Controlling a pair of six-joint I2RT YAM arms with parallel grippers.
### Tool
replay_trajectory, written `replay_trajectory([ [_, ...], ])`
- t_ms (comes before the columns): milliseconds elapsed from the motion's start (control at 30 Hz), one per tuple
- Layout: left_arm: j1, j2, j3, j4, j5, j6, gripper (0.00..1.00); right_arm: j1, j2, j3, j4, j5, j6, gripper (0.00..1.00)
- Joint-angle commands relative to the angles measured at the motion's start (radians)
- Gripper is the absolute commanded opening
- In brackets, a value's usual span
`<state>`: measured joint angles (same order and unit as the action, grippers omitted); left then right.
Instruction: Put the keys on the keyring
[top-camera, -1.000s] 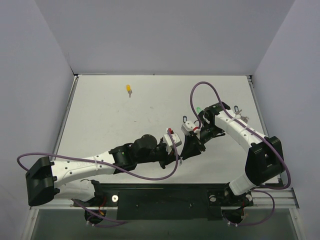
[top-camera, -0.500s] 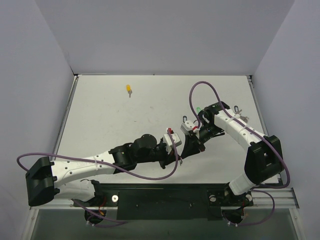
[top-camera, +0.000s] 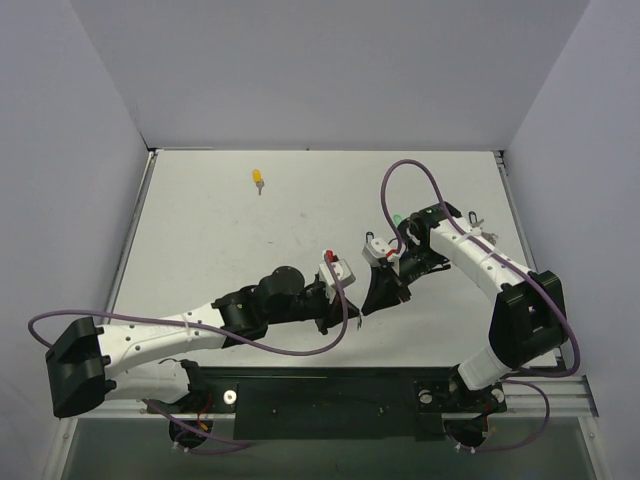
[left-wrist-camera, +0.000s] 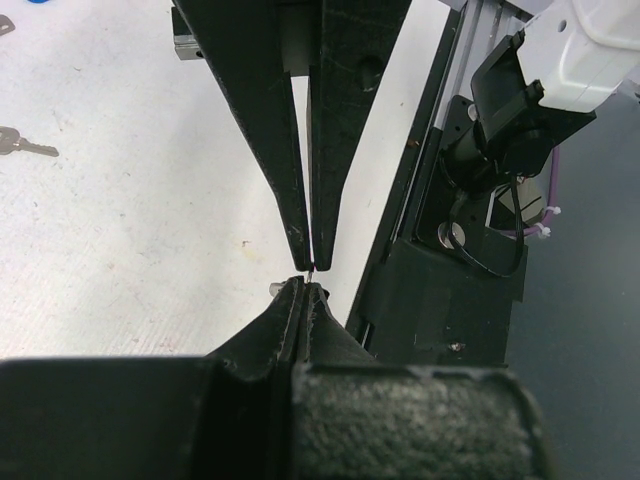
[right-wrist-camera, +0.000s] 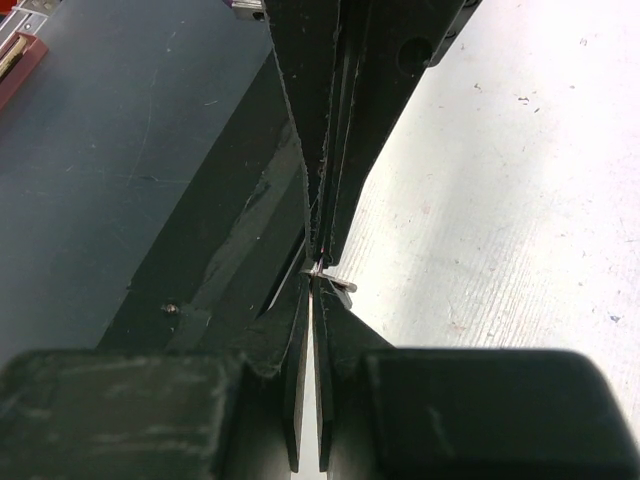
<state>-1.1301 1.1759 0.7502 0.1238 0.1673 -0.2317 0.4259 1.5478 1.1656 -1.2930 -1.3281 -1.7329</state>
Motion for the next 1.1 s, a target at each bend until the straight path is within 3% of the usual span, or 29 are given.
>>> replay_trajectory([
  [0, 0.015, -0.036, -0.003, 0.077, 0.001, -0.020, 0.00, -0.004, 0.003, 0.022, -0.178, -0.034, -0.004, 0.00],
  [767, 0.020, -0.041, -0.041, 0.125, 0.028, -0.044, 0.01, -0.033, 0.021, 0.025, -0.196, -0.059, -0.007, 0.00],
  [933, 0.024, -0.051, -0.063, 0.143, 0.015, -0.051, 0.06, -0.053, 0.047, 0.023, -0.210, -0.063, -0.010, 0.00],
  [1067, 0.032, -0.096, -0.097, 0.152, -0.020, -0.044, 0.15, -0.065, 0.067, 0.022, -0.268, -0.066, -0.080, 0.00],
])
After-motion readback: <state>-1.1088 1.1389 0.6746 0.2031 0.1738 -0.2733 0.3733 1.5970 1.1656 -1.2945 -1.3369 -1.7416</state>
